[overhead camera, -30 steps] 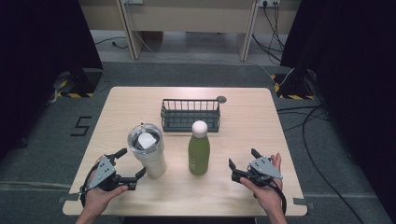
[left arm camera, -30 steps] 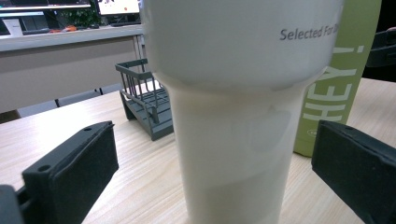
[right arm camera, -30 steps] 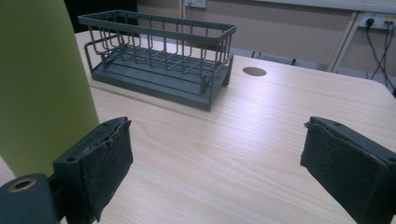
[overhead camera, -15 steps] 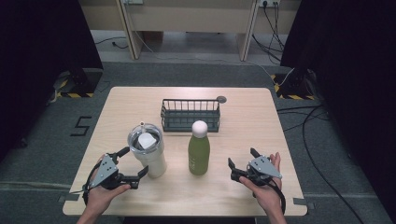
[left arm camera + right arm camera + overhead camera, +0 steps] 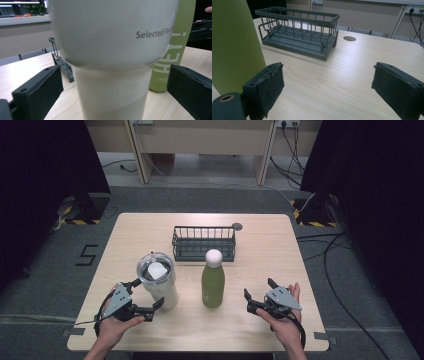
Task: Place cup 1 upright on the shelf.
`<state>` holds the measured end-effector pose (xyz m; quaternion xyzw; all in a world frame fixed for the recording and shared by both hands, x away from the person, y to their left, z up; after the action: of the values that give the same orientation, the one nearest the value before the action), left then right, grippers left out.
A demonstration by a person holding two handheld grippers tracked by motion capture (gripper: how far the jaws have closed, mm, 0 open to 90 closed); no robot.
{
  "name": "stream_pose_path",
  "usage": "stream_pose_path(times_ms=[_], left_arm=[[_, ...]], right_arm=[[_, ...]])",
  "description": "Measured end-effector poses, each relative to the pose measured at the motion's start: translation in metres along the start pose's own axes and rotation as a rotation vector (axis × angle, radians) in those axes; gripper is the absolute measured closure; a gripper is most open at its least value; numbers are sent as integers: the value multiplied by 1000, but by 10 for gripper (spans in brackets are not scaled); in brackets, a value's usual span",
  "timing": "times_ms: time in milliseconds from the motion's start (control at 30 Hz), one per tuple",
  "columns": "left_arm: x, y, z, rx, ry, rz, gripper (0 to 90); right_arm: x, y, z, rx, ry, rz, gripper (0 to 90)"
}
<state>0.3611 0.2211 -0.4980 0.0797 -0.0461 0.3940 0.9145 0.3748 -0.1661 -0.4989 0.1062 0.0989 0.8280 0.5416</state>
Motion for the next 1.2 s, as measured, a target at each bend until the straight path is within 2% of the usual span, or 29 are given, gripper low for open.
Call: stream_pose_path(times_ms=[200,500,667,1067,1200], left_arm=[[-1,-11,0,6,9,-7,0],[2,-26,2,-2,5,11,7],[3,-28,3,-17,19,24,38],[4,-33,-1,-1,17,-7,70],[4,-35,-1,0,14,-2,88]], right_arm=[[1,-1,-1,5,-7,2,104],[0,-2,-3,15,-6,3,109],[0,-2,-3,18,-7,4,110],[1,-4,-5,26,-15,6,119],[-1,-4,-6,27,-17,3,121]])
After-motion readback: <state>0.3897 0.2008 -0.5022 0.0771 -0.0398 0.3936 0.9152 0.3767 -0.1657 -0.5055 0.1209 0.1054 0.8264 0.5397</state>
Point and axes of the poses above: each handheld gripper's, and its own axes: y roughly backward along the jaws, z roughly out of its top, x roughly to its left, the point moved 5 cm from there along -y, roughly forward along the jaws, and after that the axes turned 7 degrees about -y, right-handed, at the moved point
